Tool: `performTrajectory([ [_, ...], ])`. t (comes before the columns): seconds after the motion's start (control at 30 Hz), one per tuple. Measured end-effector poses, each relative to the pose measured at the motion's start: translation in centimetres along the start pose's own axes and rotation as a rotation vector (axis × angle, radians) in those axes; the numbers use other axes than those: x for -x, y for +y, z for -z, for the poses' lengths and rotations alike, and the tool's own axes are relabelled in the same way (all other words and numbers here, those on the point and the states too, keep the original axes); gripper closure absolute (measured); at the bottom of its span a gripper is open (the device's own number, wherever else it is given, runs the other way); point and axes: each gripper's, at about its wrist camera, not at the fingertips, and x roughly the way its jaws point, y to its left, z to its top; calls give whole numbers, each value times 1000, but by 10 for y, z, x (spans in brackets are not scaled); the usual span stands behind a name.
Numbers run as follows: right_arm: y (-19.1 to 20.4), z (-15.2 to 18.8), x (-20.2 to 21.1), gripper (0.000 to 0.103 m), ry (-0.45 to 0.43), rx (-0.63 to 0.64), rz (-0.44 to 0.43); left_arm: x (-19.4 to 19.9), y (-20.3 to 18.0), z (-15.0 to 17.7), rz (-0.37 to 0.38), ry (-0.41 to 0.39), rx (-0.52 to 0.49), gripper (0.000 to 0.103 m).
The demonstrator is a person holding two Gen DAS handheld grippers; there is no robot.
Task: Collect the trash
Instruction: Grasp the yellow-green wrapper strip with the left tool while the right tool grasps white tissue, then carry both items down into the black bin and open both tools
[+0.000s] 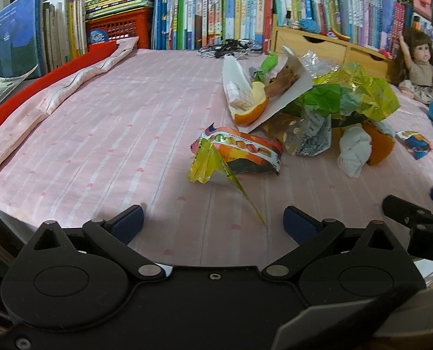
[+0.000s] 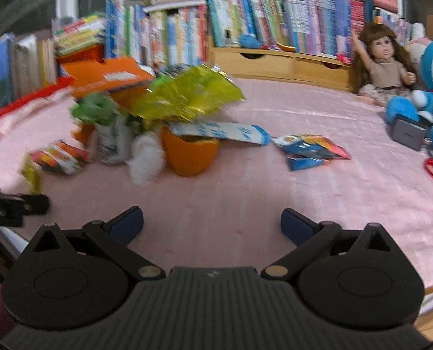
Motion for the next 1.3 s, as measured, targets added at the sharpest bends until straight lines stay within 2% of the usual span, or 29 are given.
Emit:
performTrajectory([
  [0.03,2,-1,1,1,-6,1,-25,2,1,1,8,-10,-2,9],
  [0.2,20,-11,-5,17,-19,57,-102,11,7,-1,51,-60,26,28],
  [0.3,30,-20,-13,24,-23,58,-123,16,11,-4,60,-101,58,31],
  [0.4,35,-31,-28,27,4,50,-140,16,15,-8,44,-144,88,31],
  [0.5,39,-38,-43,30,45,34,-152,7,21,-11,62,-138,132,31],
  [0.53,41,-39,-48,31,55,32,-149,3,24,-12,79,-127,147,37],
  [0.57,42,-40,-52,38,62,27,-143,-2,26,-13,93,-115,163,43],
  [0.6,43,-40,-55,49,68,18,-135,-6,27,-13,103,-100,177,59],
  [0.63,42,-40,-56,52,69,9,-130,-9,29,-12,111,-83,194,73],
  [0.7,42,-40,-56,68,67,-1,-115,-12,31,-11,118,-76,216,84],
  [0.73,41,-39,-55,72,67,-5,-108,-11,32,-10,120,-80,214,88],
  [0.97,33,-30,-30,77,39,-24,-129,8,28,-6,124,-129,178,94],
  [1.17,28,-18,6,77,21,-31,-183,35,22,1,168,-147,143,95],
  [1.3,22,2,40,77,46,-20,-228,58,17,16,211,-120,105,95],
])
